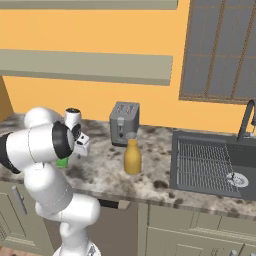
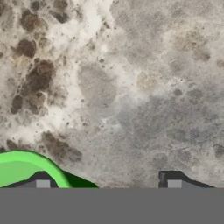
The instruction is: Place the pitcher and cup on the dining counter for serving.
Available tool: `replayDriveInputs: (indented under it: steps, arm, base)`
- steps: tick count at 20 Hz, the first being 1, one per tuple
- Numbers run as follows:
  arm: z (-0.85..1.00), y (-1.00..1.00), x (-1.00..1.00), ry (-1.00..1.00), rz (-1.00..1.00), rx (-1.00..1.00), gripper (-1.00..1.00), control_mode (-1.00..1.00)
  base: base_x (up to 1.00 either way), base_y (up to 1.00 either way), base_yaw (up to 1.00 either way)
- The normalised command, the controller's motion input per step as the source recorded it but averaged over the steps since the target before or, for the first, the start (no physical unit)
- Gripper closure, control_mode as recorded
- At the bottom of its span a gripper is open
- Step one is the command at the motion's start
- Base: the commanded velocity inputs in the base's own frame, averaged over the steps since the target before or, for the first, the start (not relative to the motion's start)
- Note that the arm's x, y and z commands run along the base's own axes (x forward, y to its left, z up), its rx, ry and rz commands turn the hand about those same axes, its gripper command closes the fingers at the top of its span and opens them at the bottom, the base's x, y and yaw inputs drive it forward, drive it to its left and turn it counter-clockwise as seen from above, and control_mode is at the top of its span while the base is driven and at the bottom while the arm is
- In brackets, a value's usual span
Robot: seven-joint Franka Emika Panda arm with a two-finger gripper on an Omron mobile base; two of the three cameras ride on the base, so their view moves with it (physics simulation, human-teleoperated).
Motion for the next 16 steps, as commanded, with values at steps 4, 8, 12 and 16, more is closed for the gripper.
replayDriveInputs:
  steps: [4, 8, 12, 16]
  arm:
    - [-0.06, 0.00, 0.00, -0.01, 0.00, 0.00, 1.00, -1.00]
    - [0.00, 0.00, -0.01, 0.00, 0.00, 0.00, 1.00, -1.00]
    - [0.00, 0.00, -0.10, -0.02, 0.00, 0.00, 1.00, -1.00]
    - [0.03, 0.00, -0.04, -0.07, 0.00, 0.00, 1.00, -1.00]
  base:
    - [0.00, 0.00, 0.00]
    - [0.00, 0.00, 0.00]
    - [0.00, 0.00, 0.00]
    - [0.00, 0.00, 0.00]
